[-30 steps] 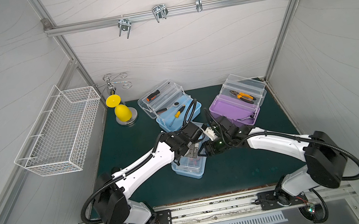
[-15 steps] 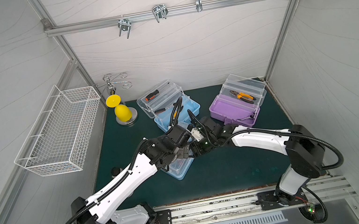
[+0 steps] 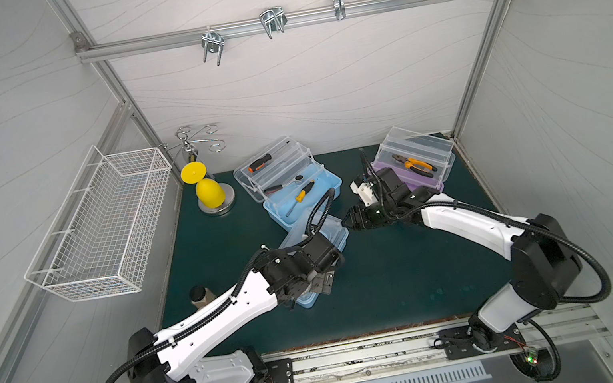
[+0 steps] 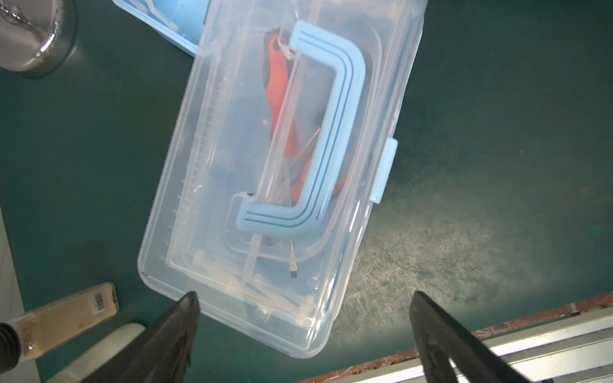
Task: Close toolboxes
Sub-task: Move the toolbox to the center of the board.
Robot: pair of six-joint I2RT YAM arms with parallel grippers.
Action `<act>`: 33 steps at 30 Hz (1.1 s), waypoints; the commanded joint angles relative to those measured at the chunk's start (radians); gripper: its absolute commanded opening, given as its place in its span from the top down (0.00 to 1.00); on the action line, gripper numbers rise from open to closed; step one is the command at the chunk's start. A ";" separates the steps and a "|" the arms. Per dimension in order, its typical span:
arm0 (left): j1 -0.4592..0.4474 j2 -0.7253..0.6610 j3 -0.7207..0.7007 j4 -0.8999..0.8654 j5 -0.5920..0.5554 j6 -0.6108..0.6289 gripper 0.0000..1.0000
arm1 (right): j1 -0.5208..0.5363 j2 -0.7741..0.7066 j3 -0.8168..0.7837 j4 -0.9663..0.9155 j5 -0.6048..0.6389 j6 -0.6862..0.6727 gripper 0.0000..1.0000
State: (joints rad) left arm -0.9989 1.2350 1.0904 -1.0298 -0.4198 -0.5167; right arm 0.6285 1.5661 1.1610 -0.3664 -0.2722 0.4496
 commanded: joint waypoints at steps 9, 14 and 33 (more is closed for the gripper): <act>-0.030 0.080 -0.064 -0.026 -0.115 -0.099 0.01 | -0.021 0.125 0.072 0.055 -0.128 -0.030 0.32; -0.021 0.125 -0.084 -0.052 -0.168 -0.139 0.01 | -0.020 0.158 0.086 0.079 -0.192 -0.056 0.33; 0.411 0.001 -0.208 0.126 0.055 -0.049 0.01 | 0.149 0.271 0.127 0.135 -0.280 -0.019 0.38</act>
State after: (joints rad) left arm -0.6586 1.1980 0.9253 -0.9485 -0.4362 -0.5137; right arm 0.7238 1.7931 1.2594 -0.2546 -0.5045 0.4076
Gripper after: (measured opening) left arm 0.995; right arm 0.617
